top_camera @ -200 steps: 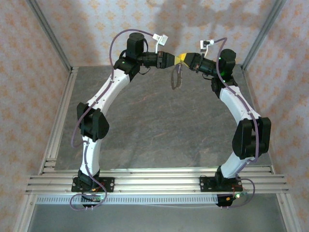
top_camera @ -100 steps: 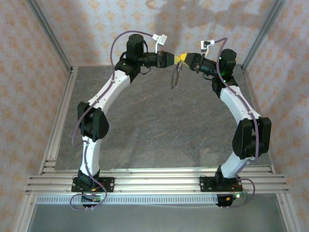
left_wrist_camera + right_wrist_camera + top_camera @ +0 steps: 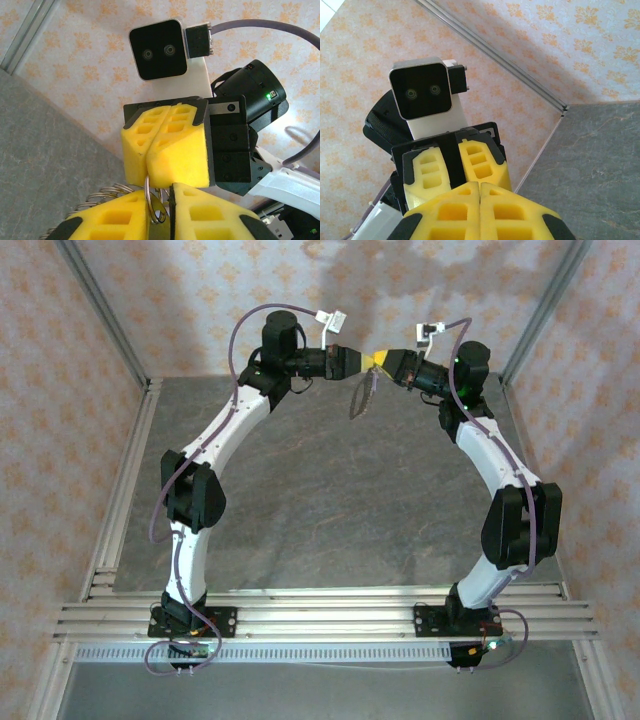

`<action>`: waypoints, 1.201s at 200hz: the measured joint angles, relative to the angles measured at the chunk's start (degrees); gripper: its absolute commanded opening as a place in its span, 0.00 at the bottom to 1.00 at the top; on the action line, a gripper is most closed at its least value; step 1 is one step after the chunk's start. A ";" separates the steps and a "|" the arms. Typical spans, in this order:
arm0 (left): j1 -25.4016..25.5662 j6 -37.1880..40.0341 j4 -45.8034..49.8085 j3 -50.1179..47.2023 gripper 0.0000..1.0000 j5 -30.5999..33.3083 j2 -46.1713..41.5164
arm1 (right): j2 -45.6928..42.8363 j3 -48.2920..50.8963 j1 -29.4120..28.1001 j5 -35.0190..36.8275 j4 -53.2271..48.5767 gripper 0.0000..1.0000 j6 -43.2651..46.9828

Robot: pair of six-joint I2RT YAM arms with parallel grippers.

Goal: Put the keys on the keyring

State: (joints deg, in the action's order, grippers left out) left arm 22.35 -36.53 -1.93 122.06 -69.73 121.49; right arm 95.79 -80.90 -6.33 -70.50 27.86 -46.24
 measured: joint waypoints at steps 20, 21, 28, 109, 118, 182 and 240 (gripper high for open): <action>0.00 -0.44 -0.35 -0.15 0.08 -0.11 0.02 | 0.00 0.00 0.00 0.00 0.00 0.00 0.02; 0.00 -0.55 -0.37 -0.15 0.08 -0.13 0.02 | 0.00 0.00 0.00 0.00 0.00 0.00 0.02; 0.00 -0.79 -0.57 -0.31 0.08 -0.15 0.02 | 0.00 0.00 0.02 0.00 0.00 0.00 0.02; 0.00 -1.68 -2.97 -1.29 0.00 0.09 0.00 | -0.31 0.07 0.37 1.46 -0.55 0.29 0.15; 0.00 -1.73 -3.61 -1.57 0.00 0.35 -0.04 | -0.74 0.70 0.59 2.36 -0.55 0.34 0.22; 0.00 -3.32 -6.88 -5.97 0.00 3.28 -0.37 | -16.57 16.48 2.99 14.86 -1.07 0.46 1.03; 0.07 -6.78 -12.79 -10.21 0.00 5.70 -2.80 | -26.01 25.73 -3.15 28.55 -8.83 0.46 11.67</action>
State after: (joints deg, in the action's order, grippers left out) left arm 22.41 -43.31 -14.72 111.85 -64.03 118.69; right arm 69.78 -55.18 -9.47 -41.95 19.03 -34.57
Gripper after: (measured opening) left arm 0.042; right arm 0.463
